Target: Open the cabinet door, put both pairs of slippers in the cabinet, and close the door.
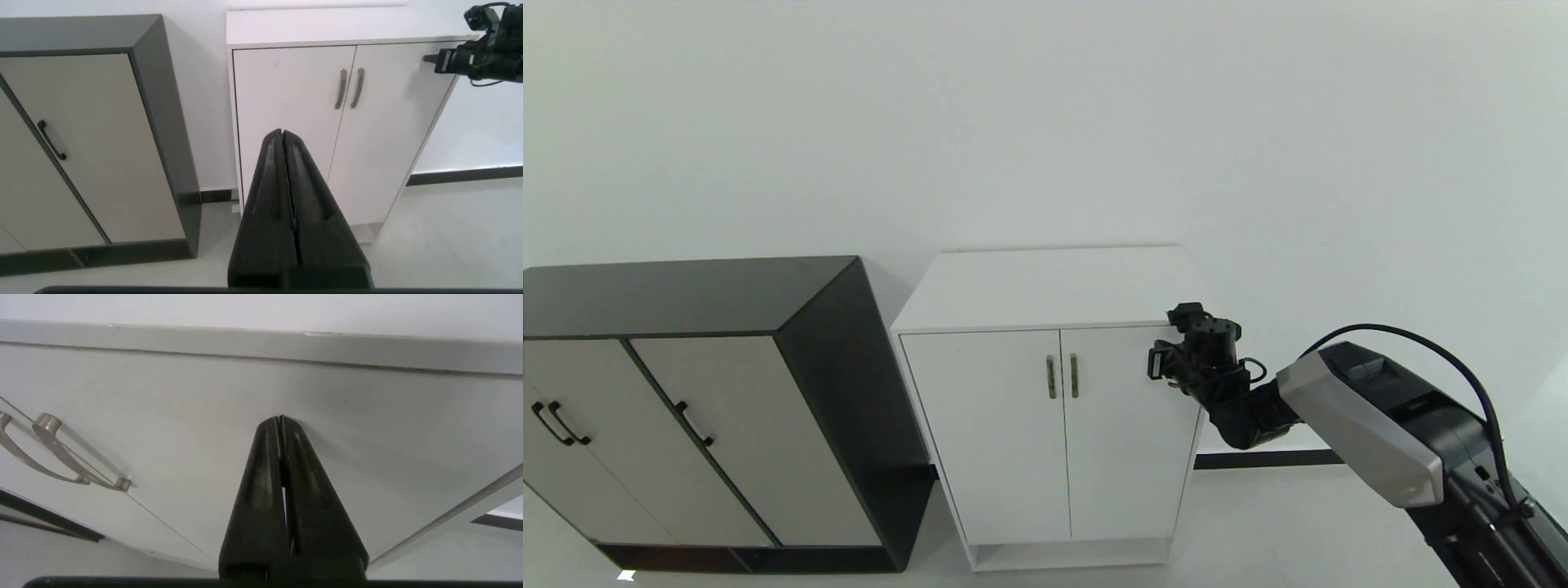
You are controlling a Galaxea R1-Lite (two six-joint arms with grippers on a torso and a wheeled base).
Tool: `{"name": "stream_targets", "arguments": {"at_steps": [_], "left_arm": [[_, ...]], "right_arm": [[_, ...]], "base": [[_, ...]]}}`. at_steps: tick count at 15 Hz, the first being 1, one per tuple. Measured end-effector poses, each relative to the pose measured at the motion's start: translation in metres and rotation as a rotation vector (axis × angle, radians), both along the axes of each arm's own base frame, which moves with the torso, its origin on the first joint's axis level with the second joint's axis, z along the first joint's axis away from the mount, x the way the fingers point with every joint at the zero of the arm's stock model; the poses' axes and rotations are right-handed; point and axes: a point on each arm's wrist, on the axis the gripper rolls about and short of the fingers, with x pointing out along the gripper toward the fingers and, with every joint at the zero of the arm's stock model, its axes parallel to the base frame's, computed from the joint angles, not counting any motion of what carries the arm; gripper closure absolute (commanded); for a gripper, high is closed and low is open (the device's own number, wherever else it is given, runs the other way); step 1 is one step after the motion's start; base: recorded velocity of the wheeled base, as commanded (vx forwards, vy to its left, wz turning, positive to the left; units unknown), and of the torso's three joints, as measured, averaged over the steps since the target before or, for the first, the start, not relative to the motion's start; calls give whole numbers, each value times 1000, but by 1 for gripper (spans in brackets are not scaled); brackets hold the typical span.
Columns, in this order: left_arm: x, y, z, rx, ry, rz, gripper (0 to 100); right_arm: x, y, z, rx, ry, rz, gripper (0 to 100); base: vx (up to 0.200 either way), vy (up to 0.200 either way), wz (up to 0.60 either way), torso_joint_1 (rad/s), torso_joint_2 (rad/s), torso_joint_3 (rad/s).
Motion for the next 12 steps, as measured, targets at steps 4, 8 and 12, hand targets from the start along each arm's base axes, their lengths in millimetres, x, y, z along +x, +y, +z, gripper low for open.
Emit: {"name": "stream_targets", "arguments": {"at_steps": [4, 8, 12], "left_arm": [[0, 0, 0, 0, 0, 0, 100], [0, 0, 0, 0, 0, 0, 100], [0, 0, 0, 0, 0, 0, 100]], "right_arm": [[-2, 0, 0, 0, -3, -11, 100], [-22, -2, 4, -16, 27, -13, 100], [-55, -5, 12, -28, 49, 7, 100]], "base": [[0, 0, 0, 0, 0, 0], [0, 0, 0, 0, 0, 0], [0, 0, 0, 0, 0, 0]]}}
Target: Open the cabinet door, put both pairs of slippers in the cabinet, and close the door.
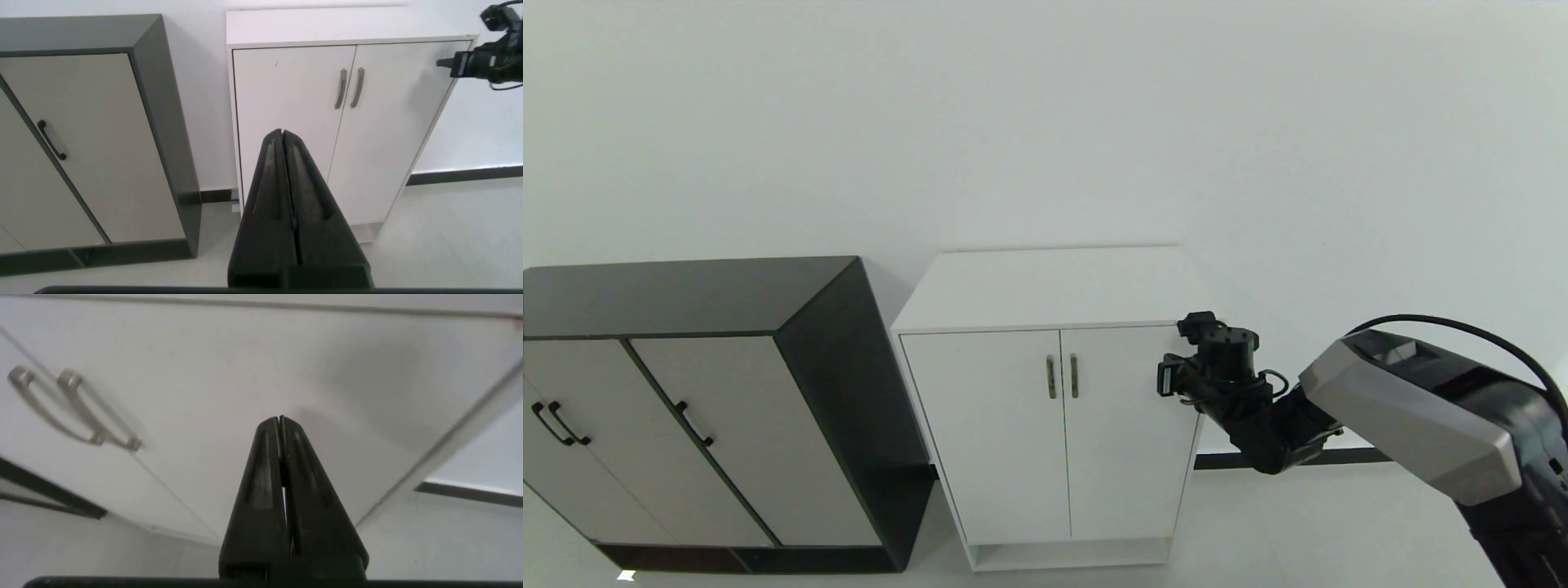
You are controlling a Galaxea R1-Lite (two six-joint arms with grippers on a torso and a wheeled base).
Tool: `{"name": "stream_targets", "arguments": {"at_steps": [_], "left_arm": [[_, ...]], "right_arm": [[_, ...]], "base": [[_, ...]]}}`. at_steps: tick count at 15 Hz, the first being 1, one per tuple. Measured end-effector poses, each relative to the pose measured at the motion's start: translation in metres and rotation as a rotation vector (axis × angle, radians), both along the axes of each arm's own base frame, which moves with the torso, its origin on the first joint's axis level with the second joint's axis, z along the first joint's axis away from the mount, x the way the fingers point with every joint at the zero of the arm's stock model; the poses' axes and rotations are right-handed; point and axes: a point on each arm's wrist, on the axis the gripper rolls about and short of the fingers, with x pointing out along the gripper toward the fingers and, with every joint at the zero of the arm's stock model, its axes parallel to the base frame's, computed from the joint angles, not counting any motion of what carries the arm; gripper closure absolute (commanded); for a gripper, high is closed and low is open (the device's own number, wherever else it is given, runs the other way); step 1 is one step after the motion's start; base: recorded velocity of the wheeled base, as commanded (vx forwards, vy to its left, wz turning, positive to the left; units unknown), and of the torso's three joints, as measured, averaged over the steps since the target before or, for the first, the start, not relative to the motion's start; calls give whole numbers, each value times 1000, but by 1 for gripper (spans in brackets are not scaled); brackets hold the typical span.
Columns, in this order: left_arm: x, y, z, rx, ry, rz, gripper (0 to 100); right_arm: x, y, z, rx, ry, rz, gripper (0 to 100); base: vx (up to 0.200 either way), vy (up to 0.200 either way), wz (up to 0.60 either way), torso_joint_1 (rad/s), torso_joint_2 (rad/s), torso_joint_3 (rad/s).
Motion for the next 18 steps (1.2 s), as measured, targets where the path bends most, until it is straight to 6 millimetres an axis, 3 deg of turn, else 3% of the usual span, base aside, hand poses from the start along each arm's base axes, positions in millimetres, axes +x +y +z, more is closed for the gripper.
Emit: {"name": "stream_targets", "arguments": {"at_steps": [6, 14, 18], "left_arm": [[0, 0, 0, -1, 0, 0, 100], [0, 0, 0, -2, 0, 1, 100], [0, 0, 0, -13, -1, 3, 100]], "right_arm": [[-66, -29, 23, -14, 29, 1, 100], [-173, -109, 56, -102, 86, -134, 100], [-231, -153, 62, -121, 124, -227, 100]], "base": [[0, 0, 0, 0, 0, 0], [0, 0, 0, 0, 0, 0], [0, 0, 0, 0, 0, 0]]}}
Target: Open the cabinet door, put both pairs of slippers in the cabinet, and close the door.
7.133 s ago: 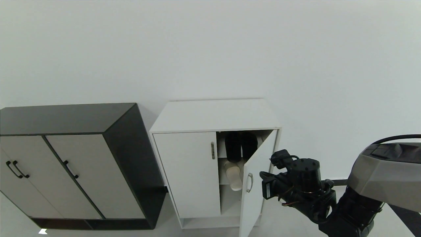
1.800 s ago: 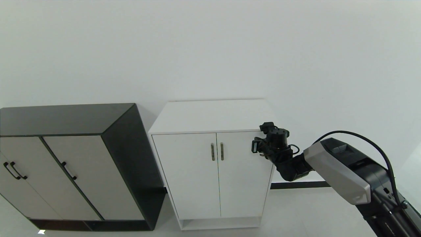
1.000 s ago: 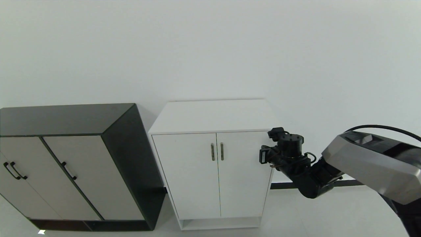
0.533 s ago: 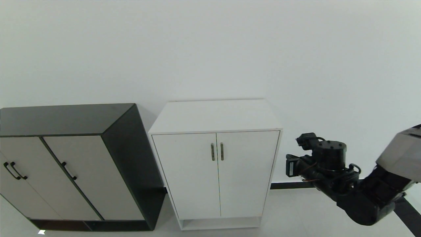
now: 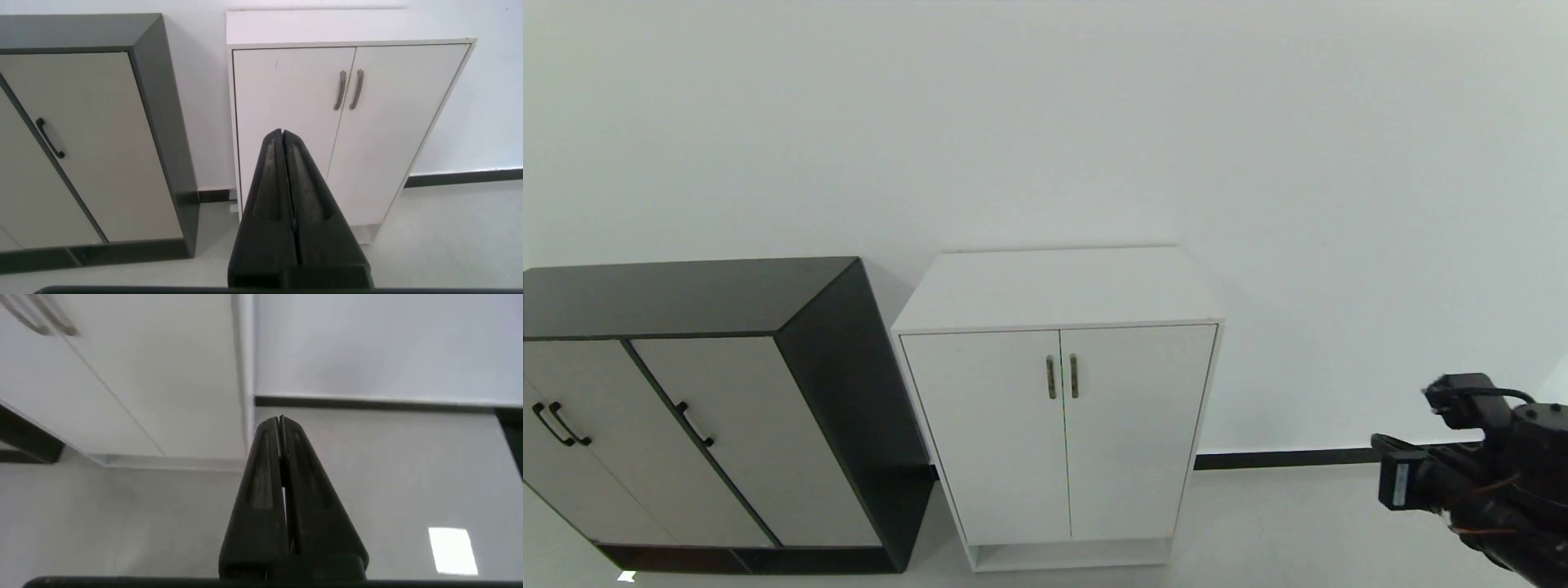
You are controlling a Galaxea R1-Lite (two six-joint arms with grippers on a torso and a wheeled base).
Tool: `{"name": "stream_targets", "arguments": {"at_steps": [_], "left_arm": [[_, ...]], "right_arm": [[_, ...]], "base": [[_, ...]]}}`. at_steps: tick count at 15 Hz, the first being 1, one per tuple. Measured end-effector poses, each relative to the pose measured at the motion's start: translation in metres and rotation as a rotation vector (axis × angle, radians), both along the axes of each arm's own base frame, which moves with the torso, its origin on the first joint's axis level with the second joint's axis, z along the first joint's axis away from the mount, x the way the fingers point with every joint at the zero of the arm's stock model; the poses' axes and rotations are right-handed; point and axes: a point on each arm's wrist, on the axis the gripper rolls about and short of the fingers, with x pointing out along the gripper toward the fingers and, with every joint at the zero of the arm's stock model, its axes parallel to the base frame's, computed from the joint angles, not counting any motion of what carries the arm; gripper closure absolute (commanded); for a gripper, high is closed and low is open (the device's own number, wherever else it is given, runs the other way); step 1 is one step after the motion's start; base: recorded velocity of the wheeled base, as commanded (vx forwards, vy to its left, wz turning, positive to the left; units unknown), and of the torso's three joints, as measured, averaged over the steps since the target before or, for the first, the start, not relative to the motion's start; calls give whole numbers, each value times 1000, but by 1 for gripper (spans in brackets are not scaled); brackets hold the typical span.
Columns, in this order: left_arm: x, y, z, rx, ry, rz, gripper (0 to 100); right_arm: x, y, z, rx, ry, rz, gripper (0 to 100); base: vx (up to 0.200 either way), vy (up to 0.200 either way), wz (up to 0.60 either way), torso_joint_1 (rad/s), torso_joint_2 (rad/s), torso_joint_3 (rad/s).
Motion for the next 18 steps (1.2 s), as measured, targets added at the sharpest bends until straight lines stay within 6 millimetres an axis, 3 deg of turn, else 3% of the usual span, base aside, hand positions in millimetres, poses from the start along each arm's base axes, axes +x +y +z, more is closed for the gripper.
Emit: {"name": "stream_targets", "arguments": {"at_steps": [7, 12, 15, 18], "left_arm": [[0, 0, 0, 0, 0, 0, 100], [0, 0, 0, 0, 0, 0, 100], [0, 0, 0, 0, 0, 1, 100], [0, 0, 0, 0, -1, 1, 100]], "right_arm": [[-93, -27, 15, -7, 35, -20, 100], [-160, -38, 7, 31, 59, 88, 100], [-190, -43, -1, 49, 23, 150, 100], [-203, -45, -3, 57, -81, 175, 100]], "base": [[0, 0, 0, 0, 0, 0], [0, 0, 0, 0, 0, 0], [0, 0, 0, 0, 0, 0], [0, 0, 0, 0, 0, 0]]}}
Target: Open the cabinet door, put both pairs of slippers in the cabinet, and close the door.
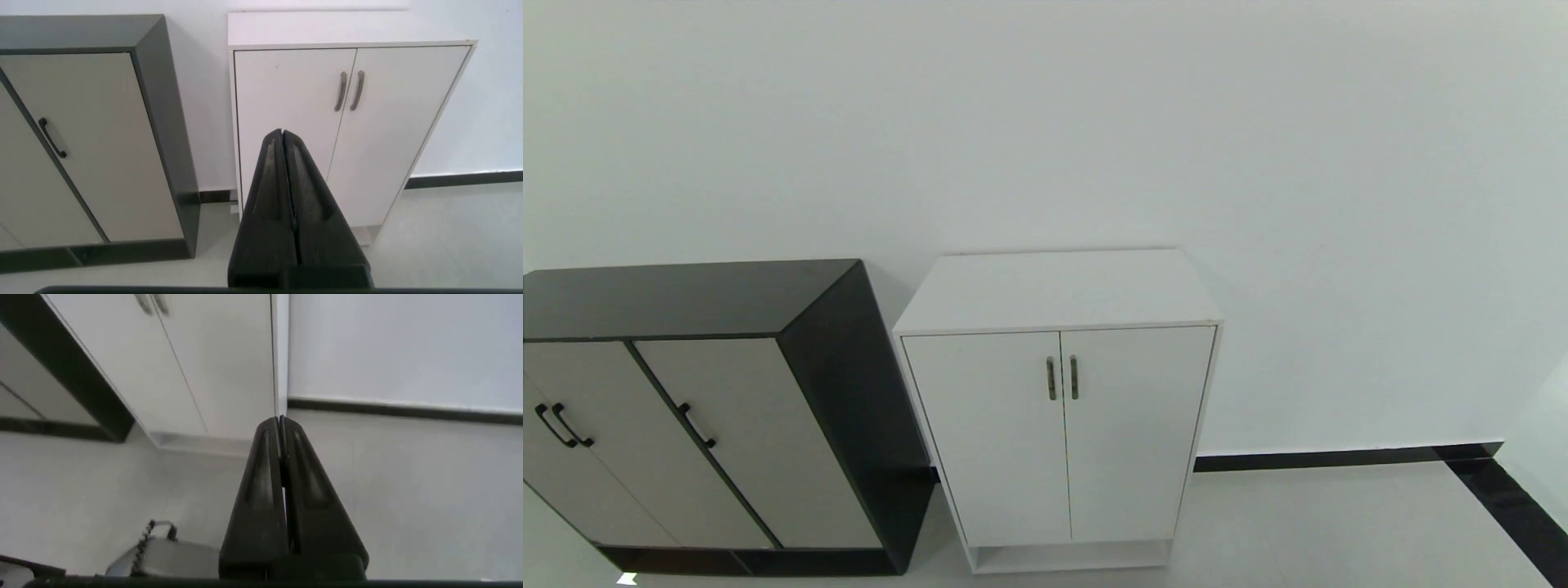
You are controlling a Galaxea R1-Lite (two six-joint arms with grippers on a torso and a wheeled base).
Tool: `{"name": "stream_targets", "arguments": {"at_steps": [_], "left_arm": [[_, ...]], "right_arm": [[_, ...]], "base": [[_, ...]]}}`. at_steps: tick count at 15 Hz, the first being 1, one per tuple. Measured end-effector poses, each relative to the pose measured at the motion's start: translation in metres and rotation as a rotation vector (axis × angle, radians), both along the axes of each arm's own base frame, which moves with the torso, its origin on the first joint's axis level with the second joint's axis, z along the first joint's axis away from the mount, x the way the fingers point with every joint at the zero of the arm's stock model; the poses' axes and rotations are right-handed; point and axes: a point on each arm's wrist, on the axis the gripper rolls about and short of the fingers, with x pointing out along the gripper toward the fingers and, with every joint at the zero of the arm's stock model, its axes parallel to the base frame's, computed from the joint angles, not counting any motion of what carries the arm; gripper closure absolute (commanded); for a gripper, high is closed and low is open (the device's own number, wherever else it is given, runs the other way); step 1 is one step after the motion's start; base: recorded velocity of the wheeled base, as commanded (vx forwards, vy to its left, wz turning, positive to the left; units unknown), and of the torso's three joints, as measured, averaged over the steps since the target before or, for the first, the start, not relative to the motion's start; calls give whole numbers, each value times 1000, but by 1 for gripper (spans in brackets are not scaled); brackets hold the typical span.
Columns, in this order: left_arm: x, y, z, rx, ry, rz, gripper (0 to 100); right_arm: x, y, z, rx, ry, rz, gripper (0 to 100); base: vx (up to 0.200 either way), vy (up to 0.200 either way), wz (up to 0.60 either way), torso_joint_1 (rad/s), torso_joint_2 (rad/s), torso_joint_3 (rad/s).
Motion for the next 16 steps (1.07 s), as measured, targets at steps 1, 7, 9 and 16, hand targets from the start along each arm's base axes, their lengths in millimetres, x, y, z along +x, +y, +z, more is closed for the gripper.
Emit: {"name": "stream_targets", "arguments": {"at_steps": [1, 7, 9, 16], "left_arm": [[0, 0, 0, 0, 0, 0, 100], [0, 0, 0, 0, 0, 0, 100], [0, 0, 0, 0, 0, 0, 100], [0, 0, 0, 0, 0, -1, 100]], "right_arm": [[-2, 0, -2, -1, -20, 3, 100], [-10, -2, -12, -33, -90, -46, 100], [-11, -1, -12, -60, -101, -123, 100], [-21, 0, -14, -46, -230, -201, 100]], "base": [[0, 0, 0, 0, 0, 0], [0, 0, 0, 0, 0, 0], [0, 0, 0, 0, 0, 0], [0, 0, 0, 0, 0, 0]]}}
